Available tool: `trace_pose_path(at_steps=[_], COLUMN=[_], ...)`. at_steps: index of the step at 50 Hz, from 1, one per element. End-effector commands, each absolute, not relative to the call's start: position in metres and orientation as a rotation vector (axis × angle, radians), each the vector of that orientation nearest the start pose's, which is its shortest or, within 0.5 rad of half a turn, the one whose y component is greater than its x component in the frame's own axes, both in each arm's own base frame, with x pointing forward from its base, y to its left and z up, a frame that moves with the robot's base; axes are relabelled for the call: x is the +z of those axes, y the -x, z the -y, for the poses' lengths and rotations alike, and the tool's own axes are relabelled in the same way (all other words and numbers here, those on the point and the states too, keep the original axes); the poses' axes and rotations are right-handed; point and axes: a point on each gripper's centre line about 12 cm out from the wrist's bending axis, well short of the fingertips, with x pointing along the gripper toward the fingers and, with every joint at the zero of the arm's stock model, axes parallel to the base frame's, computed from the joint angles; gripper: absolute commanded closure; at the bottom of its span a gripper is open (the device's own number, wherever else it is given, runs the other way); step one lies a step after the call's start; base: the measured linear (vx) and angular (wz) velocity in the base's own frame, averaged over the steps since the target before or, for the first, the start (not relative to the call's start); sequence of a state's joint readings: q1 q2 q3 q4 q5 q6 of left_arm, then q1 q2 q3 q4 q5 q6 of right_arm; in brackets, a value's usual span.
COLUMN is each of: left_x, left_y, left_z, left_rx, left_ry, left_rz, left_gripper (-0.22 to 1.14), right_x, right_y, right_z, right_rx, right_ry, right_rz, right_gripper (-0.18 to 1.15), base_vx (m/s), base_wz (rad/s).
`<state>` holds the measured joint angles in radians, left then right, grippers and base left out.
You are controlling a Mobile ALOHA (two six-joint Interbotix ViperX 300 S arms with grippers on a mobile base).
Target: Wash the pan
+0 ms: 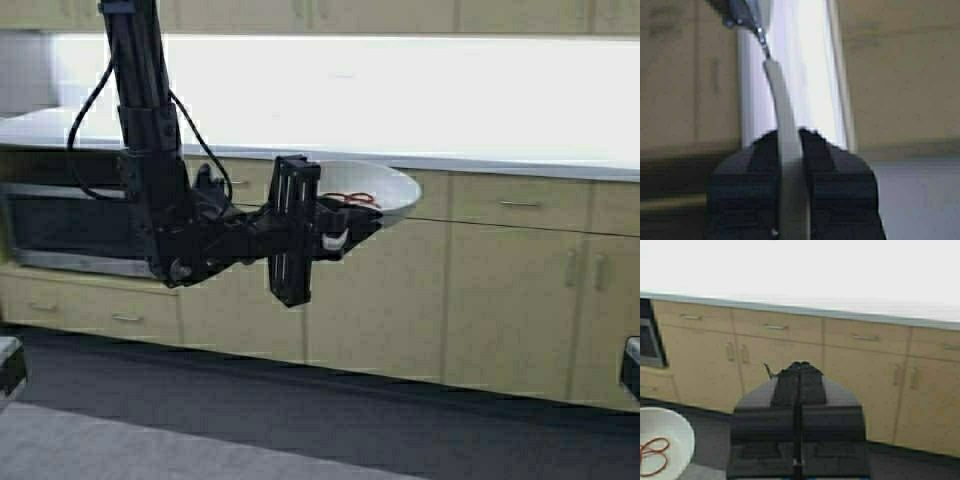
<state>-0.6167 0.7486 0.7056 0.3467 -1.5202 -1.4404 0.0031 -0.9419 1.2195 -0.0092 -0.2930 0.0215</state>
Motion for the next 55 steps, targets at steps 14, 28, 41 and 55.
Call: trace_pose_path(at_steps=[14,28,41,55], left_x=[0.041,0.037,0.040,0.041], left_y=[-0.306,-0.302,-0.300,-0.296], left_z=[0.267,0.266,0.265,0.262], left_rx=[-0.923,-0.920,-0.925,-0.939], left_ry=[1.310,1.308,1.312,1.316], left_rz=[-0.562,-0.584,-0.582,-0.575], left_gripper=[0.89,0.89,0.89,0.89], right_x=[0.273,0.271,0.269,0.271], right_y=[-0.205,-0.208,-0.208,-0.208], right_z=[-0.001,-0.002,-0.002,-0.002], right_rx=[0.008,0.011,0.013,0.013], right_ry=[-0.005,0.007,0.011,0.008], right_rz=[0.012,-0.003,-0.011,-0.006], right_gripper=[0.89,0.89,0.89,0.89], base_vx=[0.17,0.17,0.18,0.21], base_wz=[0.57,0.52,0.58,0.66])
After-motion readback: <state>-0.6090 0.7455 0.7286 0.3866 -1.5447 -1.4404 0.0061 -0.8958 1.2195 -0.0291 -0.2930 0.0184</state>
